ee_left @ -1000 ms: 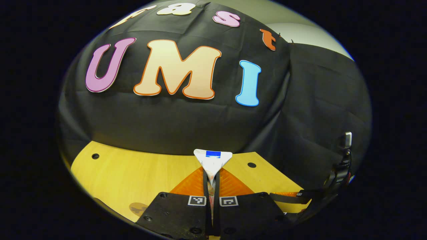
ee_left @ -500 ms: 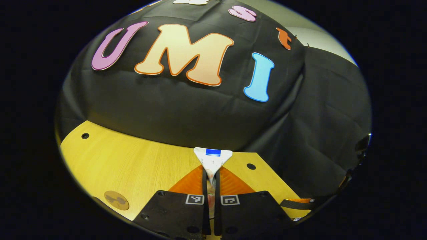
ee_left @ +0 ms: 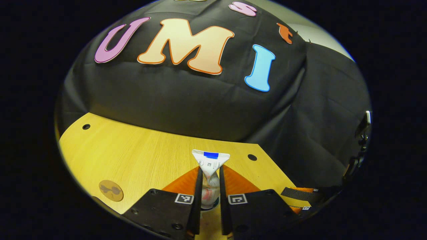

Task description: Put the toothbrush and toothpaste on the desktop into the cup, then pick up the cup and place it on the coaster on the desktop.

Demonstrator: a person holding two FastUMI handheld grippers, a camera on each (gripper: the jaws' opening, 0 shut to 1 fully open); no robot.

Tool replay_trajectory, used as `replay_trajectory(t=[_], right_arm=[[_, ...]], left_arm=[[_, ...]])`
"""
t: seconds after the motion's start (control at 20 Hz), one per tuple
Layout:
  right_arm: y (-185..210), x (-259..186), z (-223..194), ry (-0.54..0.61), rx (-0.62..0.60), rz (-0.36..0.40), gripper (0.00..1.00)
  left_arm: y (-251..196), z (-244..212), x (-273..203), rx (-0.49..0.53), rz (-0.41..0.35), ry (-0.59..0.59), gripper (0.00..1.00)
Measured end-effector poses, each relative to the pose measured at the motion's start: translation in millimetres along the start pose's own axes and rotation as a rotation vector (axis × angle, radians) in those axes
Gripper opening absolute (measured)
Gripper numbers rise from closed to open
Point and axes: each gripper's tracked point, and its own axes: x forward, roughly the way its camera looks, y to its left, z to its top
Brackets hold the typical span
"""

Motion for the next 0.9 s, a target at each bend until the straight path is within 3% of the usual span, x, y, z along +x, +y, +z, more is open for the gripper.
replay_trajectory(t=[0.05, 0.15, 0.25, 0.3, 0.55, 0.8, 0.85, 0.9], right_arm=[[3, 0, 2, 0.000, -0.002, 0.007, 0.95], [10, -2, 5, 0.003, -0.001, 0.025, 0.99], [21, -1, 8, 0.016, 0.001, 0.047, 0.95], [27, -2, 7, 0.025, -0.001, 0.060, 0.99], [60, 4, 8, 0.101, -0.049, 0.085, 0.99], [95, 8, -21, 0.305, -0.042, 0.114, 0.95], [95, 11, -25, 0.325, -0.050, 0.095, 0.99], [97, 14, -28, 0.344, -0.054, 0.081, 0.94]], left_arm=[[0, -3, -7, 0.008, 0.003, 0.004, 0.28], [2, -3, -19, 0.019, 0.017, -0.003, 0.42], [11, -4, -32, 0.031, 0.049, -0.013, 0.79], [16, -5, -38, 0.041, 0.064, -0.015, 0.98], [56, 2, -86, 0.075, 0.147, -0.052, 0.95], [104, 7, -128, 0.119, 0.200, -0.064, 0.95], [114, 7, -134, 0.117, 0.213, -0.062, 0.95], [124, 6, -140, 0.111, 0.223, -0.064, 0.95]])
